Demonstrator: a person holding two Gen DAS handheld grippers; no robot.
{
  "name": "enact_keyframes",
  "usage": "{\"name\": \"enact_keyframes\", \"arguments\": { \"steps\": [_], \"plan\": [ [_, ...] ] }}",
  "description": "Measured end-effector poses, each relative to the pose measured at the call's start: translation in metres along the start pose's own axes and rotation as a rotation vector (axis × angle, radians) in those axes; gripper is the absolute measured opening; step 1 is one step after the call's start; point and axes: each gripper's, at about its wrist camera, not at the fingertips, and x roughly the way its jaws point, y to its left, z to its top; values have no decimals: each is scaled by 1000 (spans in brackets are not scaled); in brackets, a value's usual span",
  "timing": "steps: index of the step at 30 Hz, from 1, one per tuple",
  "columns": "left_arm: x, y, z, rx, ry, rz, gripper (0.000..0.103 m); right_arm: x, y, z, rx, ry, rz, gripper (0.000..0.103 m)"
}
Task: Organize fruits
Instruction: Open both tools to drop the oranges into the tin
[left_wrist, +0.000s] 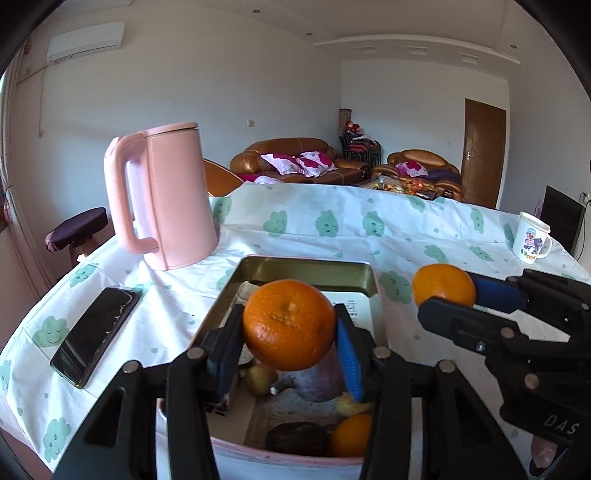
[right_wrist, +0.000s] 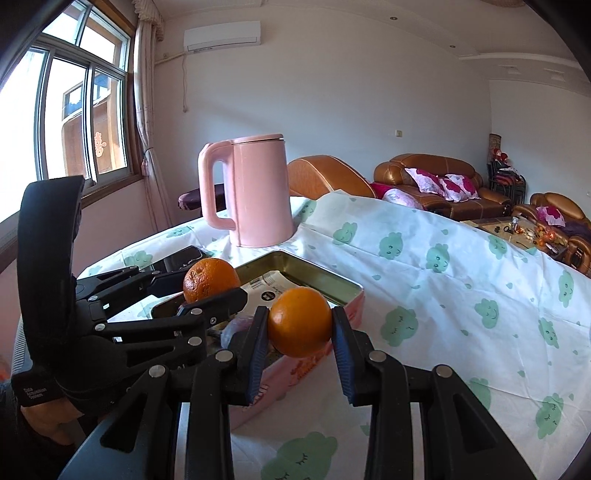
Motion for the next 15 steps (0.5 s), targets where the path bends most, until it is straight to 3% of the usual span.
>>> {"name": "enact_keyframes", "arguments": {
  "steps": [7, 15],
  "plan": [
    [8, 28, -13, -36, 40, 32, 48, 27, 33, -8, -53, 59, 48, 36],
    [17, 35, -25, -36, 77, 19, 49, 45, 39, -19, -70, 132, 52, 37]
  ]
}}
